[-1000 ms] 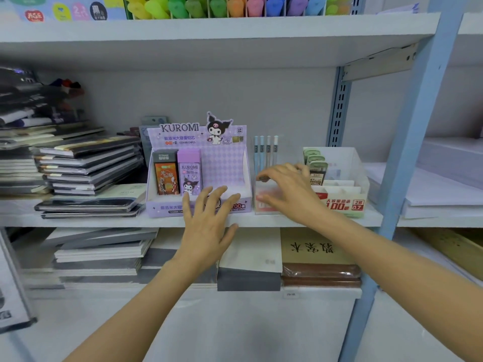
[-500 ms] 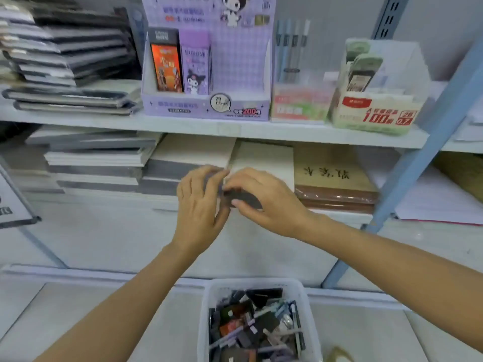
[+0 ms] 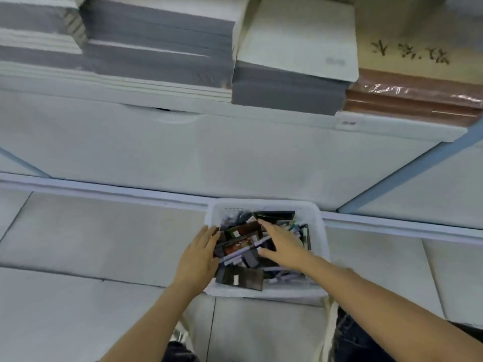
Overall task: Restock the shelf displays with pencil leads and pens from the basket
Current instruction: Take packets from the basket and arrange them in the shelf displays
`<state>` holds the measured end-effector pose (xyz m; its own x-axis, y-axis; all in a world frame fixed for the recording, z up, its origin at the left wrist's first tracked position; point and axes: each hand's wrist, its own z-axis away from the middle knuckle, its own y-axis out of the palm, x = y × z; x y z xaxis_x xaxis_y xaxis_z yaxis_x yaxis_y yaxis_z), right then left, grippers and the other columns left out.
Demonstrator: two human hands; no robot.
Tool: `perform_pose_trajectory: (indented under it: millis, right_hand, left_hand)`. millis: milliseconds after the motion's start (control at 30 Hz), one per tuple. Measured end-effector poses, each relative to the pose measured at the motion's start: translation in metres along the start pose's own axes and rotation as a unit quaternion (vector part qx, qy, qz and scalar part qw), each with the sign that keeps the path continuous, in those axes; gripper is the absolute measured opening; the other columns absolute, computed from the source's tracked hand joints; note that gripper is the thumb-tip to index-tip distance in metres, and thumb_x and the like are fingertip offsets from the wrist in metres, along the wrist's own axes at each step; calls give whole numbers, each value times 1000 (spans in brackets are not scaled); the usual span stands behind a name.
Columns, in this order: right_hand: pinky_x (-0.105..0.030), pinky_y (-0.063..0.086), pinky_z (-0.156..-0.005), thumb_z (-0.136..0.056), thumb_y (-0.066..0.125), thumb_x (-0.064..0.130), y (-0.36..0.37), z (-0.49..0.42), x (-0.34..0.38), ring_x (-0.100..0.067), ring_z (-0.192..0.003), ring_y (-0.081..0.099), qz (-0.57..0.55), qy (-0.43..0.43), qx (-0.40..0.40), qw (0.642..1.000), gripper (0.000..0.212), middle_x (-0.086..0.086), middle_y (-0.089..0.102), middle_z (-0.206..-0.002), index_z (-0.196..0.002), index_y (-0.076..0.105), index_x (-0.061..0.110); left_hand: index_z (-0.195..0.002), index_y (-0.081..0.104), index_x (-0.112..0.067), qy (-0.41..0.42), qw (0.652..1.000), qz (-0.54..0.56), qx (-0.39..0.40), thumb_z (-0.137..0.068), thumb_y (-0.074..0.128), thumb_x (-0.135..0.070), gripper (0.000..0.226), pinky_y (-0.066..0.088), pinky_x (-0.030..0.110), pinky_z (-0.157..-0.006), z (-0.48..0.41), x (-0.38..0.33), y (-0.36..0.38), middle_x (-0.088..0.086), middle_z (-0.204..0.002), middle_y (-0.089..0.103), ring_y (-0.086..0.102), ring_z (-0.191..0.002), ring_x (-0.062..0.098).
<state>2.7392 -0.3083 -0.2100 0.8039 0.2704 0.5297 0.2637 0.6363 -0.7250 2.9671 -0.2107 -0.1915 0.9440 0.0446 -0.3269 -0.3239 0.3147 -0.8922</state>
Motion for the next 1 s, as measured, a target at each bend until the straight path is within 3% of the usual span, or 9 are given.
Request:
perform_pose_trajectory:
  millis: [100,200,333,433,567,633,700,833,1000]
  right_hand:
    - [-34,44,-94,-84,69,41,15,-10,-1,-18,-118,53,-43,13,-66,997,71,0,55,-132,-143,33,24]
    - [-27,43,-76,-83,71,39,21,-15,-1,-11,-91,57,-76,31,-96,992,58,7,58,-101,-130,41,21]
    - [-29,51,-73,-89,67,26,20,-14,-6,-8,-73,60,-108,12,-111,988,46,7,59,-80,-128,44,20]
    - [-24,50,-74,-89,67,28,14,-15,-5,-2,-74,59,-108,-2,-93,990,55,13,59,-86,-136,38,24]
    - [-27,50,-80,-87,68,27,14,-9,-1,-2,-83,54,-117,-13,-76,990,69,12,45,-120,-144,29,32]
    - [-25,52,-79,-88,68,26,13,-8,-1,-2,-79,56,-115,-25,-74,990,66,9,50,-120,-142,32,34]
    - [-13,45,-77,-88,67,27,9,-9,1,5,-82,52,-101,-56,-75,990,54,14,48,-114,-135,43,35]
    - [-21,38,-79,-89,67,27,-6,-16,7,0,-92,48,-100,-74,-60,990,20,9,55,-105,-108,64,30]
    - [-23,41,-88,-89,68,30,-21,-18,18,-9,-105,50,-127,-92,-24,987,37,4,58,-115,-124,57,23]
  left_hand:
    - [-153,16,-15,-11,1000,13,-22,-101,42,-28,59,15,26,-119,-4,-3,4,-2,-162,7,-2,-150,16]
    - [-153,18,-17,-13,1000,9,-15,-101,42,-30,59,24,28,-117,-4,-6,7,0,-162,5,-5,-150,18]
    - [-149,35,-18,-9,1000,0,-9,-100,45,-30,51,30,34,-115,-2,-8,6,4,-162,8,-3,-150,23]
    - [-137,50,-21,-18,999,2,-33,-97,51,-29,41,28,35,-115,-7,-10,5,5,-158,20,6,-148,25]
    - [-109,67,-14,-8,998,-23,-50,-82,74,-26,31,35,41,-105,-8,-19,2,14,-143,41,33,-135,34]
    - [-96,72,-9,-3,997,-23,-77,-70,84,-19,31,44,45,-93,-6,-22,1,17,-125,55,50,-118,38]
    - [-95,72,-7,18,993,-8,-118,-70,84,-15,29,47,44,-85,-9,-19,-1,15,-112,61,56,-106,37]
    - [-108,65,-13,11,979,177,-102,-91,65,-19,18,44,30,-79,-18,-13,-16,2,-101,65,56,-93,20]
    - [-97,68,-21,-68,912,388,-117,-89,69,-22,9,49,17,-66,-31,-15,-35,-5,-86,68,61,-79,8]
